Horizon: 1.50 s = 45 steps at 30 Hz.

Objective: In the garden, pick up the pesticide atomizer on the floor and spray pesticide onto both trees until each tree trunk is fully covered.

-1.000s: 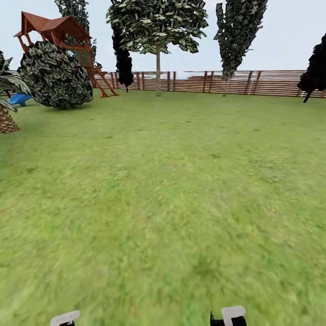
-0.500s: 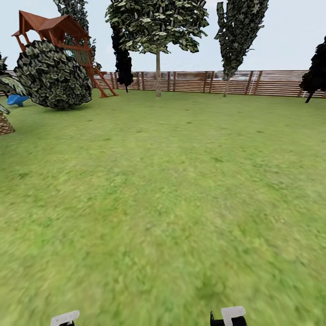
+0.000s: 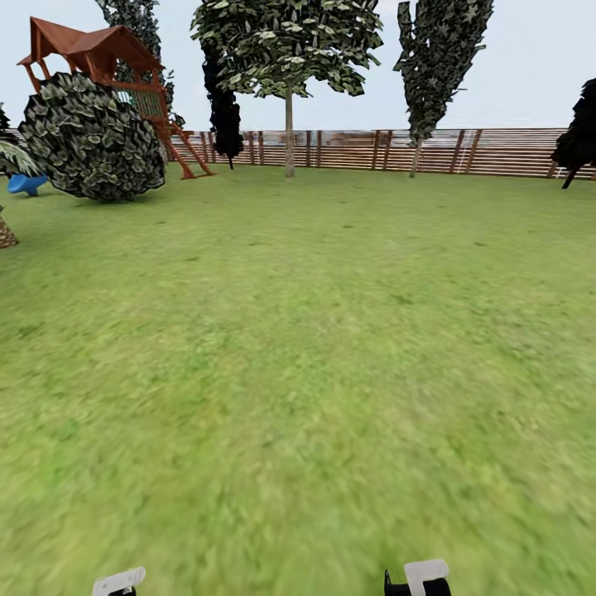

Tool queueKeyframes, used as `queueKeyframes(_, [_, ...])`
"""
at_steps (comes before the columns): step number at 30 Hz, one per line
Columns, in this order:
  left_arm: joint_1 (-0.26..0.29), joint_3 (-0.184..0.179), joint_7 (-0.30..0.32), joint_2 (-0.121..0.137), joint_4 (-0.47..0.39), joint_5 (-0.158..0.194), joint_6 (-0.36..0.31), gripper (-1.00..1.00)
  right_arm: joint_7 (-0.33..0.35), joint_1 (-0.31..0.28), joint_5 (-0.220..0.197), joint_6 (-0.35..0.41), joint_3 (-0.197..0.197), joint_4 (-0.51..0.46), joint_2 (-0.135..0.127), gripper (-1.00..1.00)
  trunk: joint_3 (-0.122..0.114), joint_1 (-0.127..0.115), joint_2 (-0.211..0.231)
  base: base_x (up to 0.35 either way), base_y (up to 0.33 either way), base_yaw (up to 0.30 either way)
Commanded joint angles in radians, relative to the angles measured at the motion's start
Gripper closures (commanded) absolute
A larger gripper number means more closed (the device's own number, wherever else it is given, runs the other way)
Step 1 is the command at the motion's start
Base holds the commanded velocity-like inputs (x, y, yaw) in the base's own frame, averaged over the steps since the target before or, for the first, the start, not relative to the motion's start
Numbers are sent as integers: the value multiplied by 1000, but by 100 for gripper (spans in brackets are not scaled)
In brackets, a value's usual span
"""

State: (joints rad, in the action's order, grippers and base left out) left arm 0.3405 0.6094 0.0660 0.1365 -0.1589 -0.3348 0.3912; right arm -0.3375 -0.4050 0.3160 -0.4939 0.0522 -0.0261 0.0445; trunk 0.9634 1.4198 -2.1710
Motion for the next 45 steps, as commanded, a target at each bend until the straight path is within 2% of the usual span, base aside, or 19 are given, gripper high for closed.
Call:
queueKeyframes(1, [0, 0, 0, 0, 0, 0, 0, 100, 0, 0, 0, 0, 0, 0, 0, -100, 0, 0, 0, 338, 0, 0])
queueKeyframes(45, [0, 1, 3, 0, 1, 0, 0, 100, 0, 0, 0, 0, 0, 0, 0, -100, 0, 0, 0, 338, 0, 0])
